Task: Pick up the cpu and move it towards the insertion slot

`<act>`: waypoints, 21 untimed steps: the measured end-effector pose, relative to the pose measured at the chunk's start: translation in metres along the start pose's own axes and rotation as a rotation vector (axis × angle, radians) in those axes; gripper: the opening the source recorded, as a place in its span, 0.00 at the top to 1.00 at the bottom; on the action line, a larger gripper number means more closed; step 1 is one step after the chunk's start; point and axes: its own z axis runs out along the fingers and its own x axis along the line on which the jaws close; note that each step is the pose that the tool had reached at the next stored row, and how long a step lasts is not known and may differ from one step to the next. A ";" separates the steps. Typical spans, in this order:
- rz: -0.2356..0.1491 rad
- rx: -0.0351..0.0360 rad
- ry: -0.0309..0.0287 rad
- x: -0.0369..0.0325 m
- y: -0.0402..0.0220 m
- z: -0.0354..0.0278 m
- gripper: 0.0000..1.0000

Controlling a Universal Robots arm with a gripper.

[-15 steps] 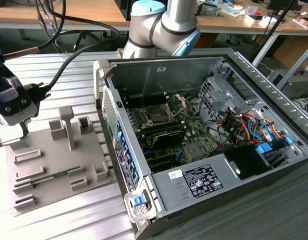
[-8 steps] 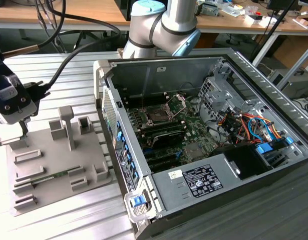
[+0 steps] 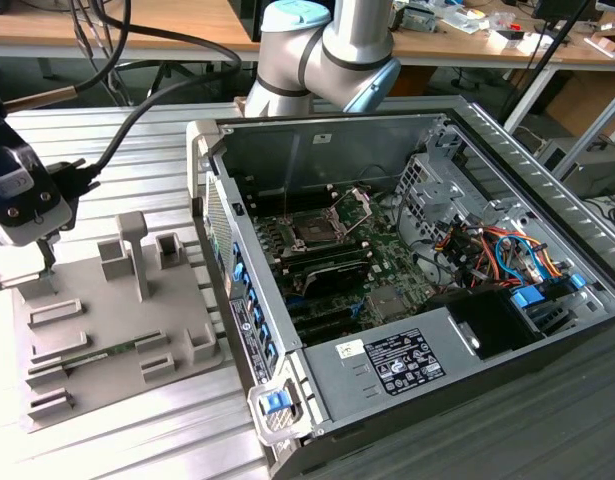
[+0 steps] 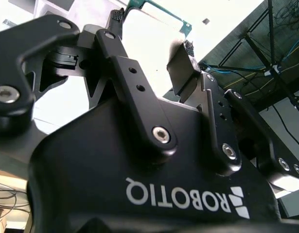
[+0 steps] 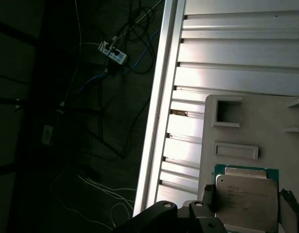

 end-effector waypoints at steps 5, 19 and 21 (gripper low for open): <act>0.000 0.0000 0.0000 0.0000 0.0001 -0.0014 0.45; 0.000 0.0000 0.0001 0.0000 0.0003 -0.0074 0.45; 0.000 0.0000 0.0000 0.0000 0.0004 -0.0083 0.45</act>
